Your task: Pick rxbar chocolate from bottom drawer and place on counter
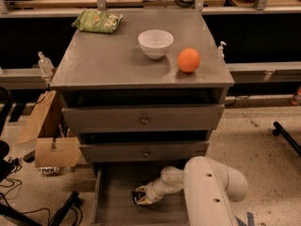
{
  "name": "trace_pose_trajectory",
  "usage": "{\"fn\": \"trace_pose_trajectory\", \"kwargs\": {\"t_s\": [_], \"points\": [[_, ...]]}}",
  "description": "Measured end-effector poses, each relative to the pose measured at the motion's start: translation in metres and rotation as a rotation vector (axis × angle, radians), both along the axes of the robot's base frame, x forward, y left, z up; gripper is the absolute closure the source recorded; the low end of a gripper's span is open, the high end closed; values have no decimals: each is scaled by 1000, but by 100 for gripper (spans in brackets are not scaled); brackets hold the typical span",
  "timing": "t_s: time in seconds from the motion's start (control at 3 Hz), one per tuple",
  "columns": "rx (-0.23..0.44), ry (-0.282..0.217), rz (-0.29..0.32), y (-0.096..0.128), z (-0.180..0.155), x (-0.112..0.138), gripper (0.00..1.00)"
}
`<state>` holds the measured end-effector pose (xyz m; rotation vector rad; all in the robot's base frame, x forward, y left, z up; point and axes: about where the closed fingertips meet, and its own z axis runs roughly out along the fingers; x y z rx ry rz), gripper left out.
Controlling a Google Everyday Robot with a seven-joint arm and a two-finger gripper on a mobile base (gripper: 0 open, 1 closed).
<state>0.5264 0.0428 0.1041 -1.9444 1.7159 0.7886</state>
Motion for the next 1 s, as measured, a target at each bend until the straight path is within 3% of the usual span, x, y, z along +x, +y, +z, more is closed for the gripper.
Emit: {"fn": "trace_pose_trajectory", "kwargs": {"t_s": [0.33, 1.0], "points": [[0, 0, 0, 0, 1, 0, 100], [0, 0, 0, 0, 0, 0, 100]]}}
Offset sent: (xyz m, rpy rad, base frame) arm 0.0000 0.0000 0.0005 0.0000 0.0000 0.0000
